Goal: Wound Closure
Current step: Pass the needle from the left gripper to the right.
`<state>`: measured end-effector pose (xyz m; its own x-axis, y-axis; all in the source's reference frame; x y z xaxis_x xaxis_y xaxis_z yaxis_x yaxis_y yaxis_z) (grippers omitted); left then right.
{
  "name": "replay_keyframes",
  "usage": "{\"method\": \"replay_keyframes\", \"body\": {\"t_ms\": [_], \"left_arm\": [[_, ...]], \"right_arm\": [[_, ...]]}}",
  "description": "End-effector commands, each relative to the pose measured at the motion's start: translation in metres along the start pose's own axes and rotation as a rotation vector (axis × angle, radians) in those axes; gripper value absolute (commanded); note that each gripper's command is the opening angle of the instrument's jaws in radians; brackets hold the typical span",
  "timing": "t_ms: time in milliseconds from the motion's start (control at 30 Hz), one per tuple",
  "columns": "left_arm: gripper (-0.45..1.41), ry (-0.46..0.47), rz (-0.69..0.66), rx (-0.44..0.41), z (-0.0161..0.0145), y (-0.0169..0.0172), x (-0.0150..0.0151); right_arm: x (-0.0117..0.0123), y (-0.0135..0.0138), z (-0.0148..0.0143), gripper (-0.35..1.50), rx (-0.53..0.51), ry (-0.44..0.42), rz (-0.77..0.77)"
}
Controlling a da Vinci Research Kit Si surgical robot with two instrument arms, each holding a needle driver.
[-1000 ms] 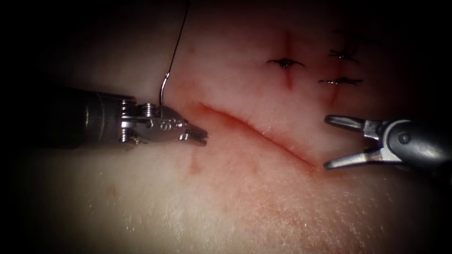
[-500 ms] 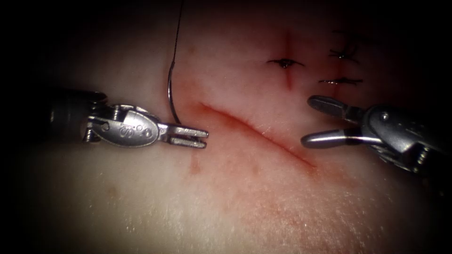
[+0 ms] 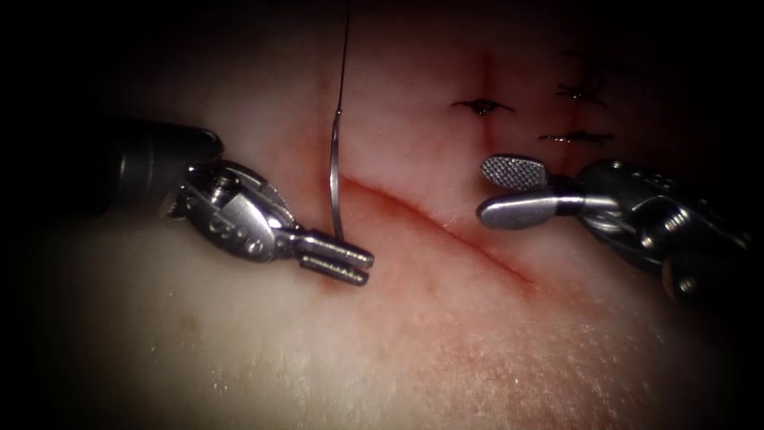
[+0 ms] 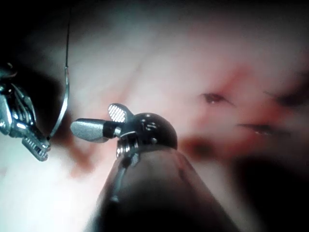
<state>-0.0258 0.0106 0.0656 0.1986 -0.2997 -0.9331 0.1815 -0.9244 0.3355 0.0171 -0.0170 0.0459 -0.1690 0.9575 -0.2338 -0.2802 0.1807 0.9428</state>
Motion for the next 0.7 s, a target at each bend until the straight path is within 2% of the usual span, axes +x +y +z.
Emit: {"method": "replay_keyframes", "body": {"t_ms": [33, 133, 400, 700], "left_arm": [[-0.45, 0.006, 0.007, -0.001, 0.0007, 0.0002, -0.0002], [-0.45, 0.038, 0.03, -0.008, 0.0014, 0.0001, 0.0005], [-0.45, 0.088, 0.061, -0.018, 0.002, -0.0003, 0.0016], [-0.45, 0.114, 0.092, -0.023, 0.0022, -0.0005, 0.0027]], "right_arm": [[0.0003, 0.0, 0.0016, 1.19, 0.007, 0.011, 0.027], [0.0002, -0.0002, 0.0023, 1.27, 0.016, 0.022, 0.069], [0.0002, -0.0008, 0.0048, 1.17, 0.081, 0.009, 0.118], [-0.0002, -0.0012, 0.0079, 1.2, 0.119, 0.001, 0.147]]}}
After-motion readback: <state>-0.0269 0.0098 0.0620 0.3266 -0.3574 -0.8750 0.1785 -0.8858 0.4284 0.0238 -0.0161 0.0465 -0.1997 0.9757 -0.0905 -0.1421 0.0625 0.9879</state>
